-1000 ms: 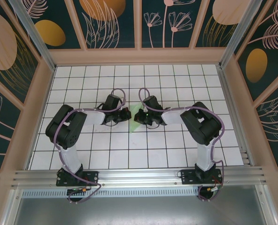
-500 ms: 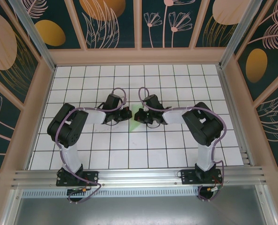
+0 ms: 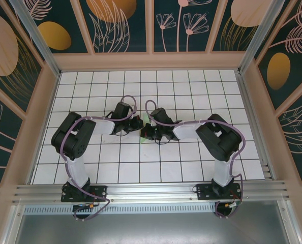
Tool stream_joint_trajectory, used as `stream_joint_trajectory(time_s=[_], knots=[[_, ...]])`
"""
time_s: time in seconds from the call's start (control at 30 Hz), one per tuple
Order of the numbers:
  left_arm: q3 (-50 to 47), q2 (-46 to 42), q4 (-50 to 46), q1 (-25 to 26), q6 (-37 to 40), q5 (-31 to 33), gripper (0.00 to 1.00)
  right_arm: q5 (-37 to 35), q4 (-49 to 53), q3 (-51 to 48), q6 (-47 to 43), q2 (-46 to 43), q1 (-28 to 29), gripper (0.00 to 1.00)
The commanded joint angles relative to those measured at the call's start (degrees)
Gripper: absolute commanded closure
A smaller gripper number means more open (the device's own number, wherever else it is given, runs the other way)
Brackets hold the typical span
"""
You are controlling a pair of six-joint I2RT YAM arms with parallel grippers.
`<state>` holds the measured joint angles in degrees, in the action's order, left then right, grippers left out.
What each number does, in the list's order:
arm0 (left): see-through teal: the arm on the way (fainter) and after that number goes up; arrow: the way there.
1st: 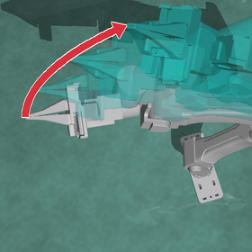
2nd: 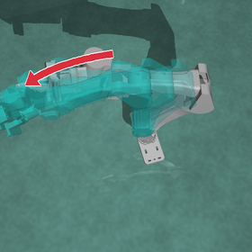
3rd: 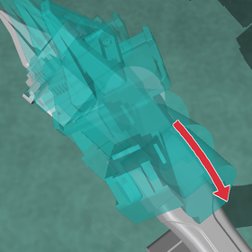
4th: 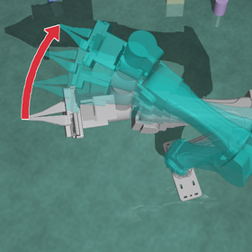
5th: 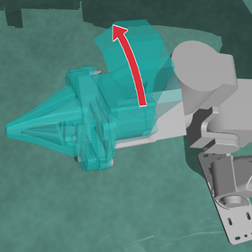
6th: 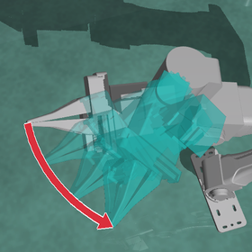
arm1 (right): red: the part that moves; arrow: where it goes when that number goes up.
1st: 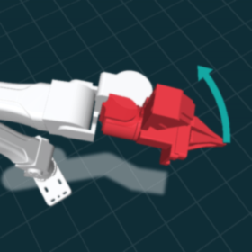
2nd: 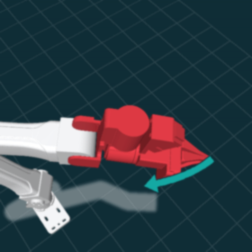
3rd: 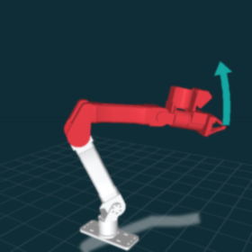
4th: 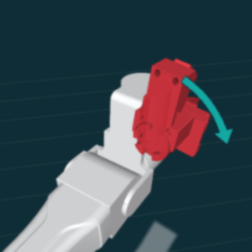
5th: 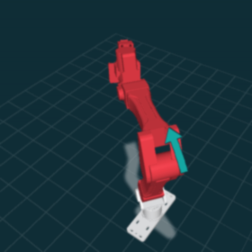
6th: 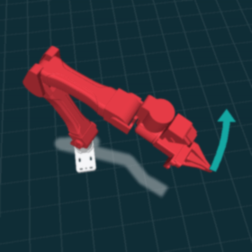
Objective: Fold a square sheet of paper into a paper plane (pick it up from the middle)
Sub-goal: Fourth fold the wing at the center of the table.
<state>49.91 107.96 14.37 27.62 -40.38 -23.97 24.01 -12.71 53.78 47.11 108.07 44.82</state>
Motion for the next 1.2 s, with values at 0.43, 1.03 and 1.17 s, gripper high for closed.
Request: stream_joint_trajectory(time_s=[0.43,1.03,1.17], knots=[[-1.6,2.7,-1.5,-0.5,-0.6,1.7,0.99,0.2,3.3,-1.6,0.6,0.7,1.0,1.0],[-1.9,3.3,-1.3,-0.4,-0.5,2.1,0.99,1.4,5.0,-2.8,-0.8,-0.7,3.2,1.0],[-1.9,3.2,-1.3,-0.5,-0.6,2.1,0.99,0.9,5.7,-2.0,-1.6,-3.1,3.9,1.0]])
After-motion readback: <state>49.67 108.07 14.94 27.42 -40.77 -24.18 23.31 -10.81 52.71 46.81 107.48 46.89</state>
